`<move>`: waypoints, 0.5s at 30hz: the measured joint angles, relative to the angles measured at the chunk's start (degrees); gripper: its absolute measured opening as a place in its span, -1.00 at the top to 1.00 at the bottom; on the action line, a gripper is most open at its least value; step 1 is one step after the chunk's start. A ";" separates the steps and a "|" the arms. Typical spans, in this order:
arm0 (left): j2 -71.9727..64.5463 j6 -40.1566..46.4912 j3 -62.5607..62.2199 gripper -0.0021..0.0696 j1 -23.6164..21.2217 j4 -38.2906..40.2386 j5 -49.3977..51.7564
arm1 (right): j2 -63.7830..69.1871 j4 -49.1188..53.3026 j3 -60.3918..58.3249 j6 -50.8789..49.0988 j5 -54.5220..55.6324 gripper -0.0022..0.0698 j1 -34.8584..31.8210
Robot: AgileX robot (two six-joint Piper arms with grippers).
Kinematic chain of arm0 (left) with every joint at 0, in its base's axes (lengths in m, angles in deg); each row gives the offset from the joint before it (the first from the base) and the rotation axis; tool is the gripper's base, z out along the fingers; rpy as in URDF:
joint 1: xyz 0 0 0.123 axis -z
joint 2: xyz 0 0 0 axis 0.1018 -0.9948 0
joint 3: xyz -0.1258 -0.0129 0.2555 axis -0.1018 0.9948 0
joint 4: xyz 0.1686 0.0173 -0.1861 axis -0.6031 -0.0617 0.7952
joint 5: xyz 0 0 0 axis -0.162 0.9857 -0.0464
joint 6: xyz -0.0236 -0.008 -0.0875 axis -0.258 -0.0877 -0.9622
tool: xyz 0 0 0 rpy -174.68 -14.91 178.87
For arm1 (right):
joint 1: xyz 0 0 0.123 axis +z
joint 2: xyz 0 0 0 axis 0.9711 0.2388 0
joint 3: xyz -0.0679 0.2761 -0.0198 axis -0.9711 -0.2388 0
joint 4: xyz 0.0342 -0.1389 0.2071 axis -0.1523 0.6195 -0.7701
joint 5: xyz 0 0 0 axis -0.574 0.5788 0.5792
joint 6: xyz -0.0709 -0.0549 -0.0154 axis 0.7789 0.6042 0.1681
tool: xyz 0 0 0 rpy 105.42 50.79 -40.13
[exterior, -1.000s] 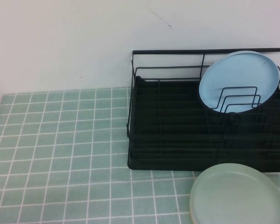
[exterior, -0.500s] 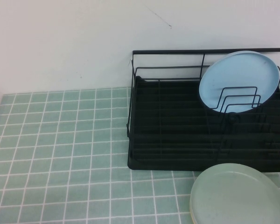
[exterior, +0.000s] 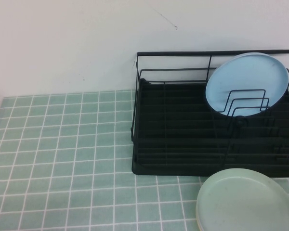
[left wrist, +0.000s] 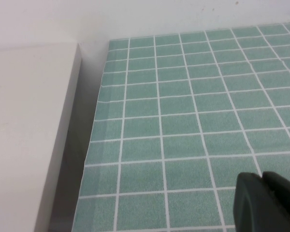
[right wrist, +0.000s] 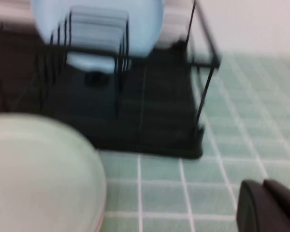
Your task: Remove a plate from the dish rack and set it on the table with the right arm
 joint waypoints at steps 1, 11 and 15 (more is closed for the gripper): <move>0.00 0.00 0.00 0.95 0.00 0.00 0.00 | 0.00 0.27 0.11 -0.12 -0.85 0.94 0.00; 0.00 0.00 0.00 0.95 0.00 0.00 0.00 | 0.00 0.87 0.40 -0.12 -2.17 0.94 0.00; 0.00 0.00 0.00 0.95 0.00 0.00 0.00 | 0.00 0.87 0.40 -0.12 -2.17 0.94 0.00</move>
